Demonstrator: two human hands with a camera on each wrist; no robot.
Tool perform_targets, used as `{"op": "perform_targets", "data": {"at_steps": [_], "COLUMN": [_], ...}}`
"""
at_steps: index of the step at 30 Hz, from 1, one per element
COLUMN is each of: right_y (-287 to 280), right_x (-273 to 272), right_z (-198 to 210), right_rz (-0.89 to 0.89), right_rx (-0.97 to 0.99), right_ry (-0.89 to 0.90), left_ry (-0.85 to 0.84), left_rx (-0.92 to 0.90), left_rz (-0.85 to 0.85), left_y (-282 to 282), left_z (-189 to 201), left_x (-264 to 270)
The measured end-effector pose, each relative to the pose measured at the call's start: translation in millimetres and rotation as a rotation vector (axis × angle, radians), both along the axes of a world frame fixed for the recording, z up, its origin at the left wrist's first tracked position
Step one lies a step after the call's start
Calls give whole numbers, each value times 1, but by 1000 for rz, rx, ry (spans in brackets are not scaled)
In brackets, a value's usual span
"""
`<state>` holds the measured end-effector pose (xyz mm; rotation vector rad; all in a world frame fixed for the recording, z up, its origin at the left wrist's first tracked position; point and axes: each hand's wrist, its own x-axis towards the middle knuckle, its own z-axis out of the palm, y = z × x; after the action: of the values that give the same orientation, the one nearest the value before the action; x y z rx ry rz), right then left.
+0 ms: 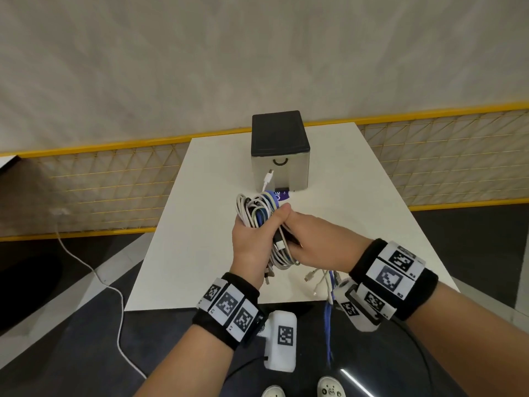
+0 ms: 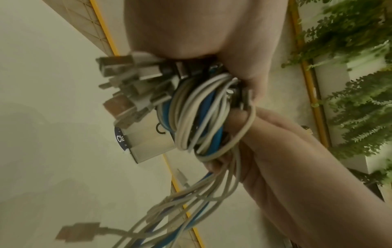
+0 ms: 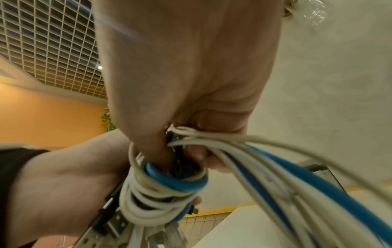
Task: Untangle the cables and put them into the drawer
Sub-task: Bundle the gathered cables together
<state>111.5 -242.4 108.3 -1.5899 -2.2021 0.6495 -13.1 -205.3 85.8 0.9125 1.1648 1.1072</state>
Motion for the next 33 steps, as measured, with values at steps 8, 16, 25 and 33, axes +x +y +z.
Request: {"op": "perform_targets", "data": {"at_steps": [8, 16, 25, 33], "right_y": [-21, -29, 0, 10], "right_x": [5, 23, -9, 12], "right_z": [-33, -76, -65, -71], "right_rz": [-24, -140, -169, -298], "right_rx": [51, -120, -217, -283], "right_ry": [218, -22, 585, 508], "left_ry": [-40, -19, 89, 218], "left_rx": [-15, 125, 280, 284], "left_rz": [162, 164, 22, -282], "left_y": [16, 23, 11, 17], "left_z": [8, 29, 42, 41], "left_x": [-17, -31, -25, -62]}}
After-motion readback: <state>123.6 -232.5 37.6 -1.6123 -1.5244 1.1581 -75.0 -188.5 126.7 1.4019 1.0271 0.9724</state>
